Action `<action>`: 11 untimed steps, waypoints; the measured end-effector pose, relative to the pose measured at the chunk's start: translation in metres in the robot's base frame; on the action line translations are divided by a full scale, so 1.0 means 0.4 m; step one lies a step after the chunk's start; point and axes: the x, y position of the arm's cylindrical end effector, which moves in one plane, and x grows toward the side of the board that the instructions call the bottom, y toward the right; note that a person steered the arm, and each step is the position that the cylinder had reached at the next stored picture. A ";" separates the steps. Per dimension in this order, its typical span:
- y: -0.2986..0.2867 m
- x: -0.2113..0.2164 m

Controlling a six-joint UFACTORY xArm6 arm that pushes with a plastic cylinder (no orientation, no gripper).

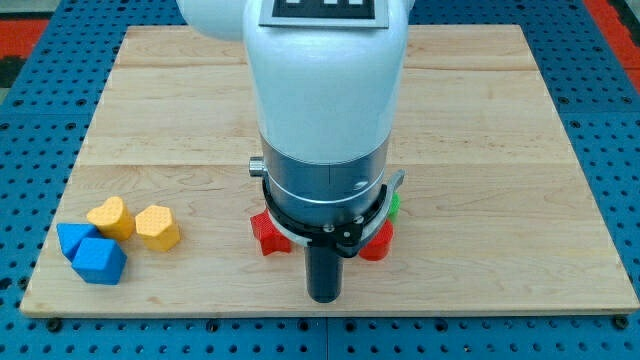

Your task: Slide the green star to the center left

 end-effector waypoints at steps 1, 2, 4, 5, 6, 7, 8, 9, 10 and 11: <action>0.000 0.000; -0.005 0.000; 0.037 -0.011; 0.067 -0.113; 0.105 -0.196; 0.106 -0.284; 0.106 -0.307; 0.106 -0.327; 0.106 -0.316; 0.097 -0.283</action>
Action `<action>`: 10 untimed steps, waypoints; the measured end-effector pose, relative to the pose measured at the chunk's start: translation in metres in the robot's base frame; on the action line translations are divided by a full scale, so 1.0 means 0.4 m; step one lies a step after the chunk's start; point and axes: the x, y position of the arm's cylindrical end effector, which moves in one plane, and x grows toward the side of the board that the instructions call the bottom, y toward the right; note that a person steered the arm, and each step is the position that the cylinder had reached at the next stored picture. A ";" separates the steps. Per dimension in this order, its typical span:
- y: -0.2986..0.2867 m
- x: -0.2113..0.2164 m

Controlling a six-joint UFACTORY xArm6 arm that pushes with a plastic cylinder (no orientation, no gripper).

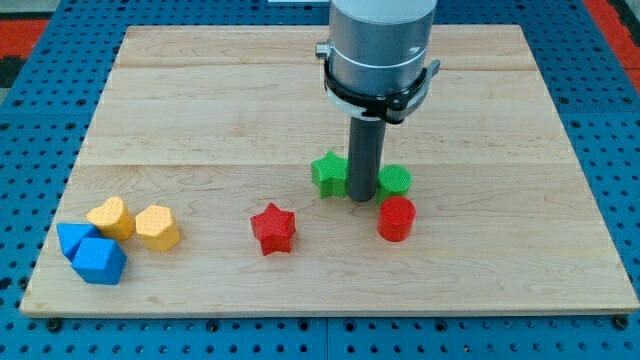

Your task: Slide the green star to the center left

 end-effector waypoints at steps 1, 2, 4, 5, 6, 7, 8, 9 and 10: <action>-0.003 0.001; -0.013 0.020; -0.090 -0.118; -0.089 -0.186; -0.176 -0.200; -0.293 -0.200; -0.273 -0.238; -0.144 -0.282; -0.305 -0.301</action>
